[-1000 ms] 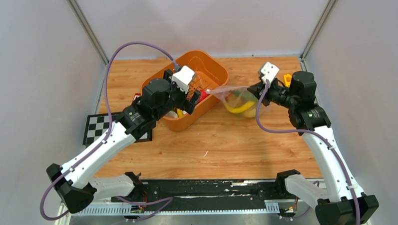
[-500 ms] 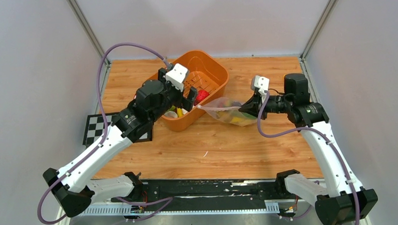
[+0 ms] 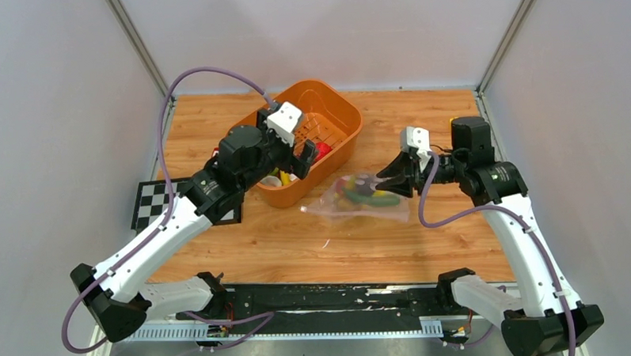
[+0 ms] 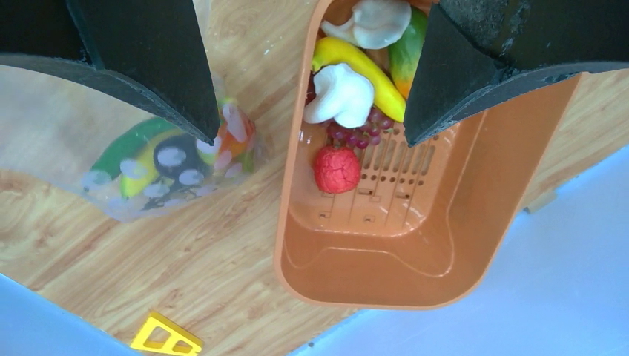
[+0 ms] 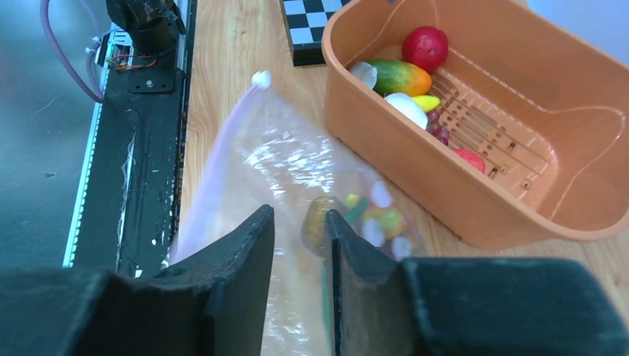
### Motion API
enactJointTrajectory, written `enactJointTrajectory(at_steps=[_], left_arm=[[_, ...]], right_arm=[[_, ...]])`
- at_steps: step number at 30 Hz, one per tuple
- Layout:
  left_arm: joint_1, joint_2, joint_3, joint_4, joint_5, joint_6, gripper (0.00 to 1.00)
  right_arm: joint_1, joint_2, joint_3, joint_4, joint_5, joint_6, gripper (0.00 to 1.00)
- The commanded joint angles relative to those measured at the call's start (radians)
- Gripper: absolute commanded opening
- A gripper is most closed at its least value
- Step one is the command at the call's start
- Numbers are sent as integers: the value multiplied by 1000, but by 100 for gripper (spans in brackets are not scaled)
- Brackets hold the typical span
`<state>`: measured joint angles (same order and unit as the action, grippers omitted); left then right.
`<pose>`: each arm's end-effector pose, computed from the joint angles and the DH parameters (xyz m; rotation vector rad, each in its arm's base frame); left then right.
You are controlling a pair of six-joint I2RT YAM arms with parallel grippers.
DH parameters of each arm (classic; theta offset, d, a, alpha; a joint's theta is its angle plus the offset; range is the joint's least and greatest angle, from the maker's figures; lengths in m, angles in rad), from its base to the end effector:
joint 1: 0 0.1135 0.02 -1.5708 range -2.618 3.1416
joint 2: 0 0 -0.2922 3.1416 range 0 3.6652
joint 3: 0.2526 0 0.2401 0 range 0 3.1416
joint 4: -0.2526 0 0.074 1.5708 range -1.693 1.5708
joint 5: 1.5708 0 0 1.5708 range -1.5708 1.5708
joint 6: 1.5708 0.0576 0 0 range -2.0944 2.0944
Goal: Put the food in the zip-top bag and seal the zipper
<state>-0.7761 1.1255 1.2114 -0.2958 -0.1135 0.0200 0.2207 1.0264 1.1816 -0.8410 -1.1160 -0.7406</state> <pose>0.1822 -0.1697 0.4296 0.6211 1.6904 -0.4425 0.1506 0.0868 0.3958 -1.3588 1.4064 0.9028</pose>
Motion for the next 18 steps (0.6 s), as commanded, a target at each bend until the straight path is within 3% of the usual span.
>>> enactJointTrajectory(at_steps=[1, 5, 9, 15, 18], left_arm=[[5, 24, 30, 0, 86, -50, 100], [5, 27, -15, 23, 174, -91, 100], [5, 43, -57, 46, 292, -145, 100], [-5, 74, -149, 59, 439, -206, 100], [-58, 96, -169, -4, 365, -169, 100]], right_arm=[[5, -53, 42, 34, -53, -5, 34], [5, -122, -1, 170, 6, 104, 45], [5, -204, -101, 411, 66, 271, 64], [4, -172, -172, 548, 345, 508, 67], [5, -120, -201, 520, 548, 698, 67]])
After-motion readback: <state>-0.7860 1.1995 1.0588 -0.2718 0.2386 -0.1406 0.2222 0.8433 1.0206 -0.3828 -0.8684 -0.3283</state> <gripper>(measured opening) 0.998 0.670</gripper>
